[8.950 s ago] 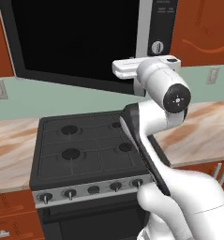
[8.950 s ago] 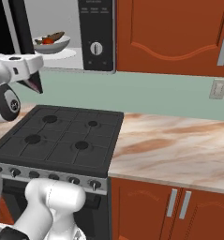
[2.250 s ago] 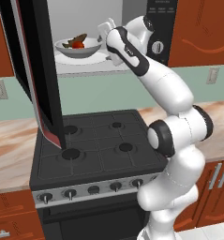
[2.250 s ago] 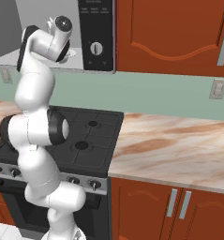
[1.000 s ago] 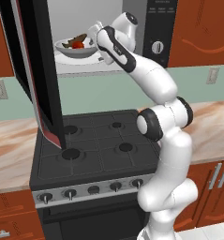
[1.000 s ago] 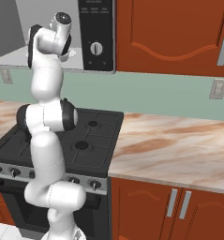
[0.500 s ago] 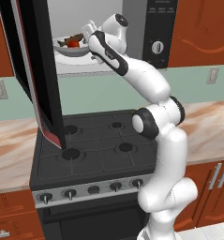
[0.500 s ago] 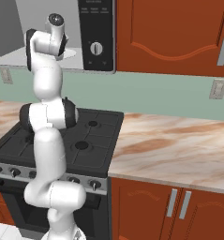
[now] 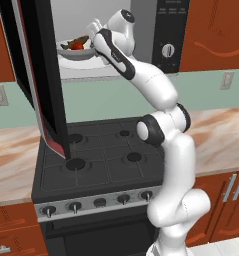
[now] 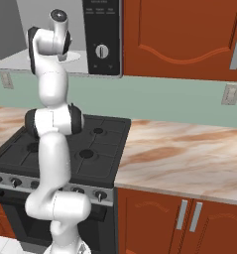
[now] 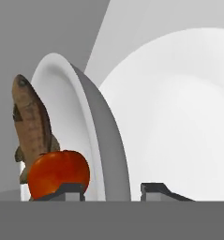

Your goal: The microwave is finished heating the fish and tomato. Take the bowl containing the food and place it on the dining counter.

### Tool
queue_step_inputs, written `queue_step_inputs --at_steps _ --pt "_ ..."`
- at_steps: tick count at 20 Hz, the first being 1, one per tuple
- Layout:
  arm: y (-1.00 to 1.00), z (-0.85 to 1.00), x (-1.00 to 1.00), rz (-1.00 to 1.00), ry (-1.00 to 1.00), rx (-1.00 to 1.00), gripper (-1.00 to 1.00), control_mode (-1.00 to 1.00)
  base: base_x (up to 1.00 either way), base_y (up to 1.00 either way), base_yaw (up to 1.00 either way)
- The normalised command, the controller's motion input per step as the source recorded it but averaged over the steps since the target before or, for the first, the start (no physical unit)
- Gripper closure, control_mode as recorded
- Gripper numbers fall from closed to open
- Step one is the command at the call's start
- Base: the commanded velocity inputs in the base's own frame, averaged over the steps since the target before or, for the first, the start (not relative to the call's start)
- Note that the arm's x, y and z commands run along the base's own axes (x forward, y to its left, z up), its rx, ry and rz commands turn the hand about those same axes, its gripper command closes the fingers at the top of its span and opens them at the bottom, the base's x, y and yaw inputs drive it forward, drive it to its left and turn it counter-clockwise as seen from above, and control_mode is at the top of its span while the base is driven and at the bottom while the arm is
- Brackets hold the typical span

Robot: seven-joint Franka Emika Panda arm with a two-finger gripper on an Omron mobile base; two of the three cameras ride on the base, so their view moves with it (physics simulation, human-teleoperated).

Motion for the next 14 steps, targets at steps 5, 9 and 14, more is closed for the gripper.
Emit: queue_step_inputs --at_steps 5,9,14 --pt "0.0 0.0 -0.06 0.0 0.0 0.0 1.0 -1.0 0.0 0.0 0.0" --pt "-0.02 0.0 -0.5 0.0 -0.04 0.0 1.0 -1.0 0.0 0.0 0.0" --pt "-0.12 0.0 -0.85 0.0 -0.15 0.01 1.0 -1.0 0.0 0.0 0.0"
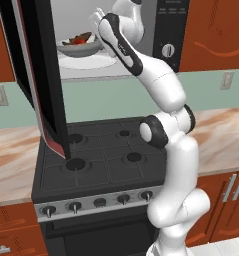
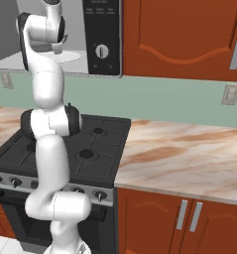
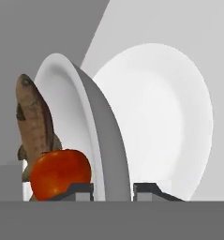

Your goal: The microwave is finished heating the fish and tomato. Take the bowl containing the food and place it on the dining counter.

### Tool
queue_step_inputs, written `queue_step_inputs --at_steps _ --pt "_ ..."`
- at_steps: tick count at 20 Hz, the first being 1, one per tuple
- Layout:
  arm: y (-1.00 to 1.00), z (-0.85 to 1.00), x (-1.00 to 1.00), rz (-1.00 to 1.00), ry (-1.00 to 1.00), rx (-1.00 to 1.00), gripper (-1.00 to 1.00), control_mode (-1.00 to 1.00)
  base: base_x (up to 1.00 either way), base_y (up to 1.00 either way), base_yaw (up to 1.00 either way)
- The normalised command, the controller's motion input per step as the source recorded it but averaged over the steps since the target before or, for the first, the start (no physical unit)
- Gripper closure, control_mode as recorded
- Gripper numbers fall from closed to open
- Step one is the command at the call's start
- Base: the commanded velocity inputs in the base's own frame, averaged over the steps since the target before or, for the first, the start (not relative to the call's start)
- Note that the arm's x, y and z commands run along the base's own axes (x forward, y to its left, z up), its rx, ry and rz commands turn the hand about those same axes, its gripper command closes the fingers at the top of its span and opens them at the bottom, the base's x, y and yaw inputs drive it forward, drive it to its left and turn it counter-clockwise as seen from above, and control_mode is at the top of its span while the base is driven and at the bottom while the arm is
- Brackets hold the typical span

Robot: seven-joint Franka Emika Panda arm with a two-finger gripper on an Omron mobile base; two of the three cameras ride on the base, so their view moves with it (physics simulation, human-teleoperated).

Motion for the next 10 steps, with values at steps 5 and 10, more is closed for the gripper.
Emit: queue_step_inputs --at_steps 5,10 --pt "-0.32 -0.17 -1.0 0.01 -0.26 0.03 1.0 -1.0 0.0 0.0 0.0" --pt "-0.48 -0.96 -1.0 0.03 -0.39 0.09 1.0 -1.0 0.0 0.0 0.0"
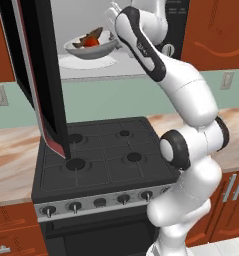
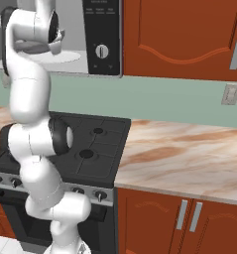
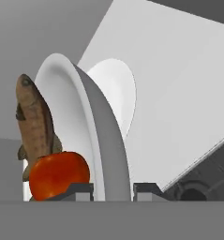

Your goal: The microwave is finished heating the fish and tomato. Take the bowl containing the food and place it on the dining counter.

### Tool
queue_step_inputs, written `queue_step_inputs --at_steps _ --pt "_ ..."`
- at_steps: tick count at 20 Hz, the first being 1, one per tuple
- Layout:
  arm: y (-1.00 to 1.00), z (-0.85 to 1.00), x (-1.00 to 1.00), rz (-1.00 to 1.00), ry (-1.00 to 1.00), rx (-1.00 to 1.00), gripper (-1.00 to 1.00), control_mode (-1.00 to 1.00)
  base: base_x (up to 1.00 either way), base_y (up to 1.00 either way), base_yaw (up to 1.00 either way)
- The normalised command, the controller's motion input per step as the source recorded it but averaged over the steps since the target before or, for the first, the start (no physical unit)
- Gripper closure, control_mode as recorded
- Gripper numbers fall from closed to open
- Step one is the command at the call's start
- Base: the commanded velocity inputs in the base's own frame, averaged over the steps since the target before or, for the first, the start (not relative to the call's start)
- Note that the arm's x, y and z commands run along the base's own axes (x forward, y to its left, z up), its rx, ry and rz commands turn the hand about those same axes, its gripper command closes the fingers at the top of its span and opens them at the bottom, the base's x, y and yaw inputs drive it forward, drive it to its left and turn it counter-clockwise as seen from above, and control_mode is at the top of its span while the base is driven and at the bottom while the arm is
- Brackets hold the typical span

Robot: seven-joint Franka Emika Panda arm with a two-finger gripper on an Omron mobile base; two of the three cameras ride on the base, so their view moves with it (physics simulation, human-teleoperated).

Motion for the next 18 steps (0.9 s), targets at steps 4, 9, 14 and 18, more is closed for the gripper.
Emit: queue_step_inputs --at_steps 4,9,14,18 --pt "-0.55 -0.46 -1.0 0.01 -0.33 0.3 1.0 -1.0 0.0 0.0 0.0" --pt "-0.42 0.01 -1.0 0.0 -0.18 0.39 1.0 -1.0 0.0 0.0 0.0" --pt "-0.19 0.32 -1.0 0.02 0.11 0.11 1.0 -1.0 0.0 0.0 0.0" --pt "-0.34 0.16 -1.0 0.06 0.32 -0.01 1.0 -1.0 0.0 0.0 0.0"
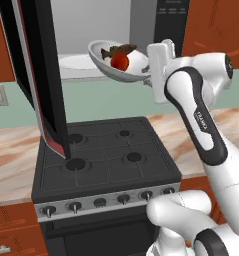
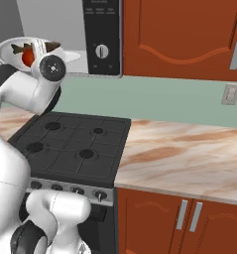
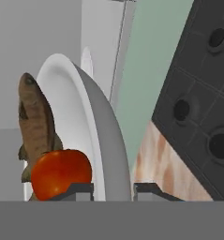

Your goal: The microwave is finished heating the fish and tomato. Take the bowl containing the food and place it on the dining counter.

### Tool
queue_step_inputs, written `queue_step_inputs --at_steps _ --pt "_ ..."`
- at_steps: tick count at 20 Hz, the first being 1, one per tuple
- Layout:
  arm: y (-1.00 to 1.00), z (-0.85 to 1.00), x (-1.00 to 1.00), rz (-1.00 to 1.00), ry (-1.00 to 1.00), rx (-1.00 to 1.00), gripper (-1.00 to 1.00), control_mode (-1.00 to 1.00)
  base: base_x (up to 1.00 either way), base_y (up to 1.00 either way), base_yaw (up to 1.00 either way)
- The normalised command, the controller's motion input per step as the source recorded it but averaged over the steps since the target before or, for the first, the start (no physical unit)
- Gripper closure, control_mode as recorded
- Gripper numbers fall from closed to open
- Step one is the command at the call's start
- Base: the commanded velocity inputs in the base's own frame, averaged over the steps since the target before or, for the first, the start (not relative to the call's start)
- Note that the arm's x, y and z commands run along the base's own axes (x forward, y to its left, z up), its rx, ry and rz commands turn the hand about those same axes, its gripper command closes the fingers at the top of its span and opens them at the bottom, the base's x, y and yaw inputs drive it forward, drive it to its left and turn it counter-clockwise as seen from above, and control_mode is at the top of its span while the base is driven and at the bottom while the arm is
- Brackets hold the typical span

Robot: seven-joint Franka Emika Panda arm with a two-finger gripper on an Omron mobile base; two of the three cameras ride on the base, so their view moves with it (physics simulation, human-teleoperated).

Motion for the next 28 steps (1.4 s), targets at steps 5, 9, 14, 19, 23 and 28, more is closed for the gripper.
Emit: queue_step_inputs --at_steps 5,9,14,19,23,28 --pt "-0.5 -0.5 -1.0 0.06 0.24 -0.11 1.0 -1.0 0.0 0.0 0.0" --pt "-0.81 -0.99 -1.0 0.01 0.03 -0.1 1.0 -1.0 0.0 0.0 0.0" --pt "-0.49 -0.51 -0.89 0.03 -0.11 -0.19 1.0 -1.0 0.0 0.0 0.0" --pt "0.0 -0.01 -0.03 0.0 0.0 -0.03 1.0 -1.0 0.0 0.0 0.0" --pt "-0.01 0.0 -0.04 0.03 -0.02 0.0 1.0 -1.0 0.0 0.0 0.0" --pt "-0.03 0.0 -0.06 0.03 -0.02 0.0 1.0 1.0 -0.38 -0.49 0.2"
